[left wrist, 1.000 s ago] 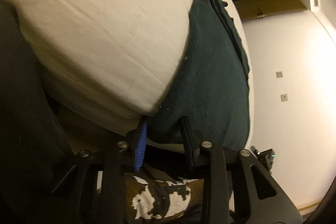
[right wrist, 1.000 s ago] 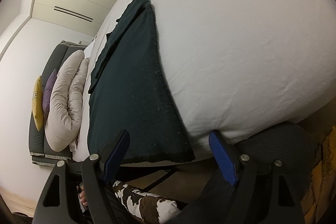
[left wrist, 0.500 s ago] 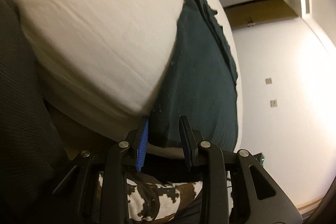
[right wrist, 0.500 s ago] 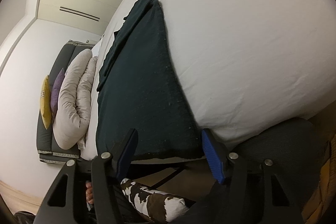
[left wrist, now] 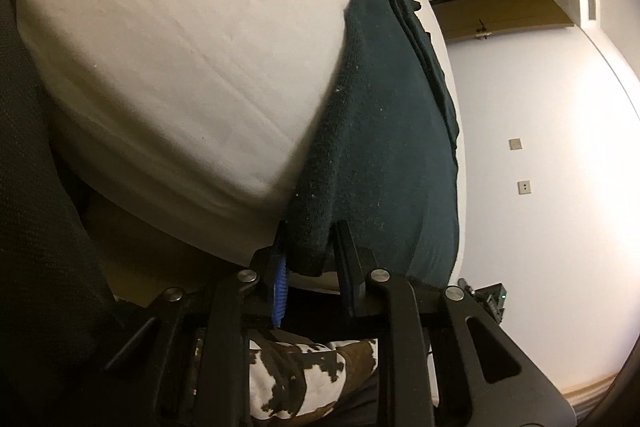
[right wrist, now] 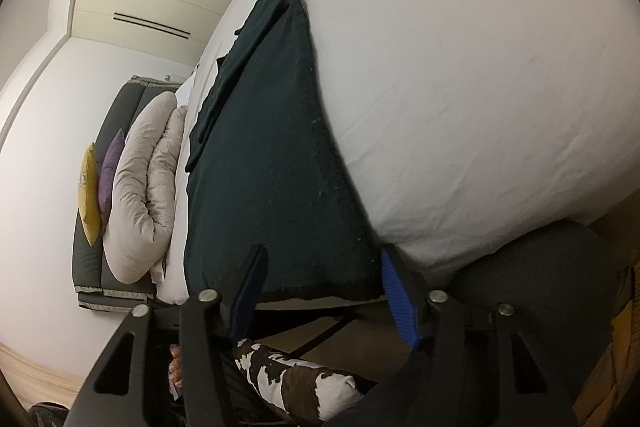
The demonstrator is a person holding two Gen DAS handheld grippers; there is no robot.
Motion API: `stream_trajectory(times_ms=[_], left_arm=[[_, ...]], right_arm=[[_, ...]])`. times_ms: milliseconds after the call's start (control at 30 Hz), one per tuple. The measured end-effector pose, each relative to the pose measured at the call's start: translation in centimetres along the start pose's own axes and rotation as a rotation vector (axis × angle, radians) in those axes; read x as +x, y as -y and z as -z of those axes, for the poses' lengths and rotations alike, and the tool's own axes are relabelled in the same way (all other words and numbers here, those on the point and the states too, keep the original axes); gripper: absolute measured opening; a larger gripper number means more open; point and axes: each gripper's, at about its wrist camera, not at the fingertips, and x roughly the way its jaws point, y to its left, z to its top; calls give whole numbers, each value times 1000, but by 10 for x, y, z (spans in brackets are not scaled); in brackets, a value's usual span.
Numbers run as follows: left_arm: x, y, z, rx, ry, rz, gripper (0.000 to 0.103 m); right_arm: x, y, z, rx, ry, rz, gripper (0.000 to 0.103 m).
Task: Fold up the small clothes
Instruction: 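Grasp the sweater hem with both tools and lift it toward the collar, then carry the held hem over toward the collar with both tools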
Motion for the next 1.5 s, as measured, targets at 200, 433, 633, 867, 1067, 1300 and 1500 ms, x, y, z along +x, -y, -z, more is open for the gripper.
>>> stream_trajectory(times_ms=[200,433,633,867,1067,1300,1500], left_arm=[[-7,-1,0,-14,4,40,9],[-11,-6,-1,-53,27,65,7],[-23,-8,-2,-69,65,95,7],[-37,-4,-3,-64,127,119,6],[-53,14,-2,5,189,99,5],[-69,45,-3,106,234,74,4],[-81,51,-4,91,256,115,4]], right_arm=[[5,-5,5,-27,-25,14,44],[2,-3,6,-25,-13,44,21],[3,-3,7,-26,-9,57,11],[-2,-7,8,-30,17,54,9],[-8,-10,9,-29,48,38,8],[-19,-18,9,-26,90,-7,8],[-29,-29,5,-14,139,-75,8]])
